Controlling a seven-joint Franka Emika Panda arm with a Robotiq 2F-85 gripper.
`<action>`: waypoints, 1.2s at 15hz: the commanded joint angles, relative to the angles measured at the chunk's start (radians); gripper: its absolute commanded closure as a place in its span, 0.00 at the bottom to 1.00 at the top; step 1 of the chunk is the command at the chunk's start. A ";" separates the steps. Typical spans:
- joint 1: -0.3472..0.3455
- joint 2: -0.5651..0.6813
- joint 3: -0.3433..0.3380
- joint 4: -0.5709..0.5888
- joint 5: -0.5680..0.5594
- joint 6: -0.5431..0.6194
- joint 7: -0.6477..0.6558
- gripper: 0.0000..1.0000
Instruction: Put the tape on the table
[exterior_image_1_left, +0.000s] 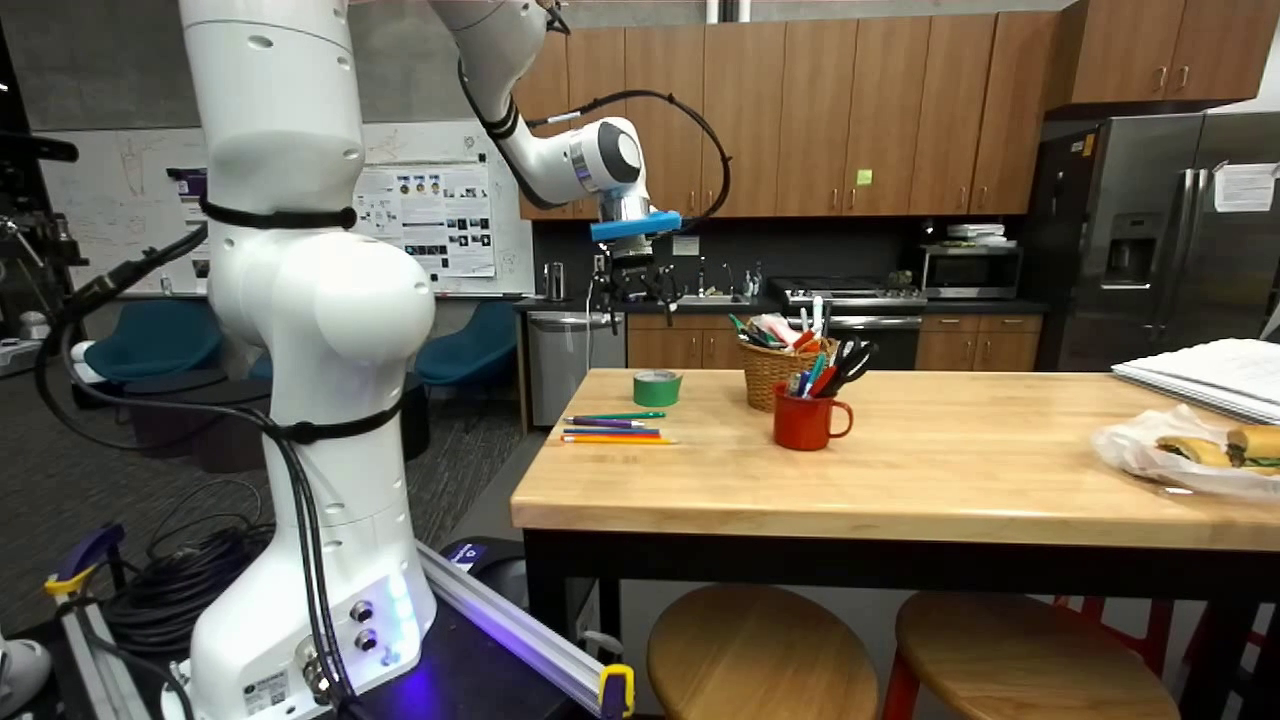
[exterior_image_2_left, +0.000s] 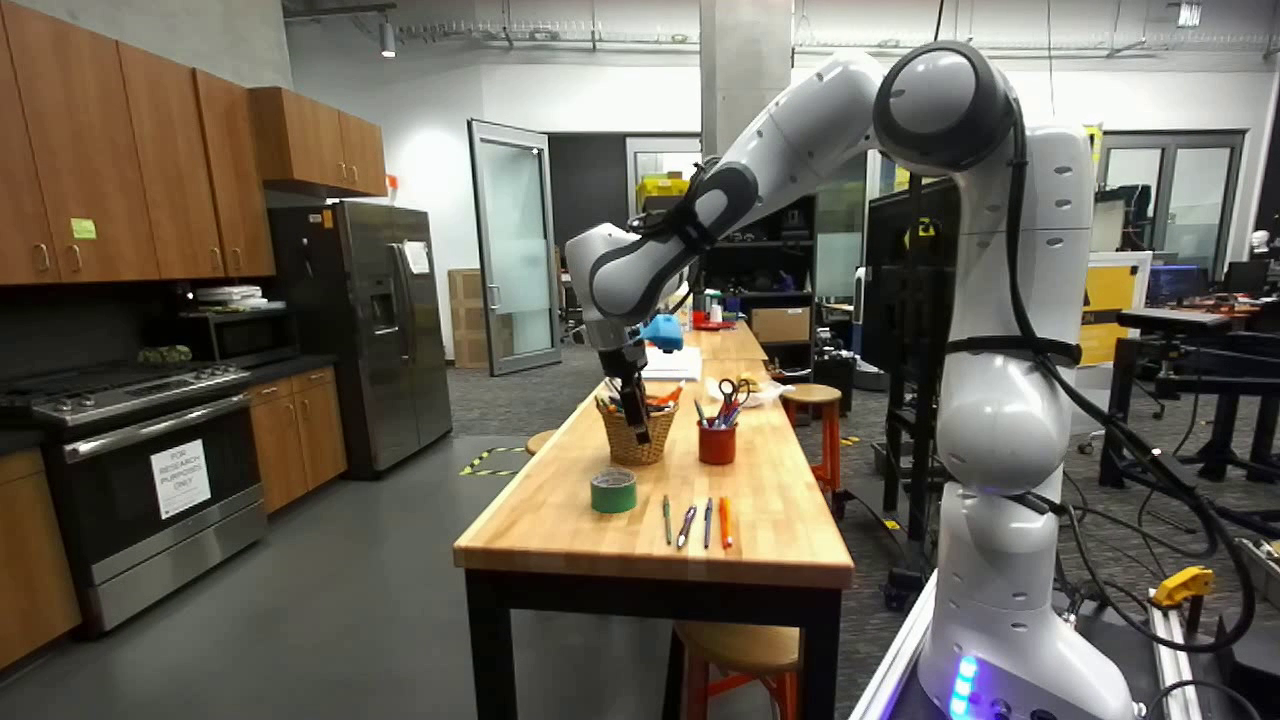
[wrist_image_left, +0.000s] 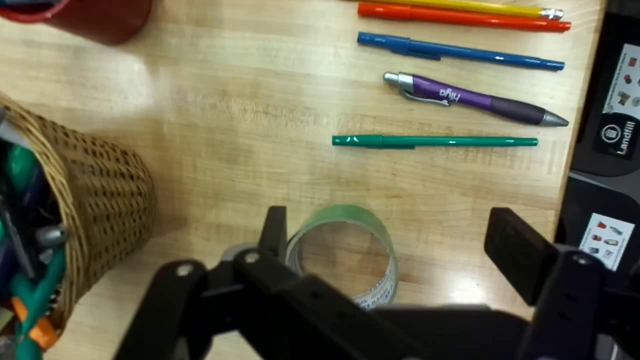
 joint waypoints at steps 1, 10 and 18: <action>0.013 -0.050 -0.008 -0.016 -0.019 -0.070 0.168 0.00; 0.007 -0.122 -0.012 -0.047 0.012 -0.106 0.458 0.00; -0.002 -0.259 -0.035 -0.129 0.052 -0.075 0.474 0.00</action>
